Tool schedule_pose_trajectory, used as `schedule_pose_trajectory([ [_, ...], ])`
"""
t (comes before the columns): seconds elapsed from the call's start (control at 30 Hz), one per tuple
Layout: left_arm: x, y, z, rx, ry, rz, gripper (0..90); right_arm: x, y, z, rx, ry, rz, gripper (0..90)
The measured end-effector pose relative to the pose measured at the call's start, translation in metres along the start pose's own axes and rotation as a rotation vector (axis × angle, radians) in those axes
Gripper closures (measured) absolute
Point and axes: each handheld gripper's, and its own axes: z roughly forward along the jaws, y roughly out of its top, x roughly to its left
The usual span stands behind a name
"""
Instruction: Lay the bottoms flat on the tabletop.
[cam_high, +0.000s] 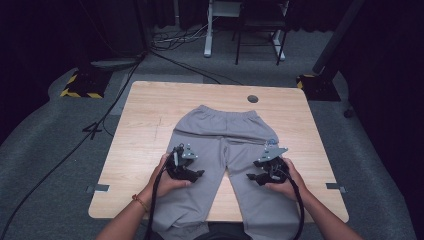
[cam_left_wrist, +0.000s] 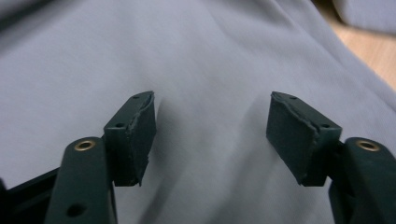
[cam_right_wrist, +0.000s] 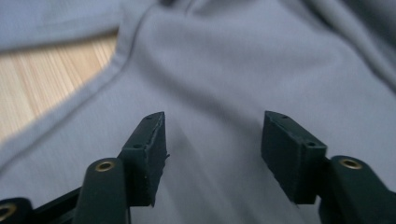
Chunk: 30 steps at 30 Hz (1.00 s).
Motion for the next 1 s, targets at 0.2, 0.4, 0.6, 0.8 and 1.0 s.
schedule_pose_trajectory([
  [0.2,-0.024,-0.02,-0.016,-0.007,-0.028,0.036,34.1,0.018,-0.027,-0.021,-0.007,-0.01,0.012,38.0],
  [0.4,-0.04,-0.044,-0.035,-0.011,-0.046,0.056,34.0,0.038,-0.054,-0.044,0.001,0.014,-0.016,38.2],
  [0.6,-0.054,-0.058,-0.048,-0.006,-0.087,0.046,31.6,0.05,-0.067,-0.061,0.046,0.073,-0.075,38.3],
  [0.8,-0.044,-0.053,-0.052,-0.036,-0.046,0.003,26.1,0.04,-0.056,-0.075,0.002,0.084,-0.085,34.7],
  [1.0,0.013,-0.022,-0.046,-0.124,0.03,-0.081,24.4,-0.026,-0.022,-0.056,-0.05,-0.11,0.043,39.9],
])
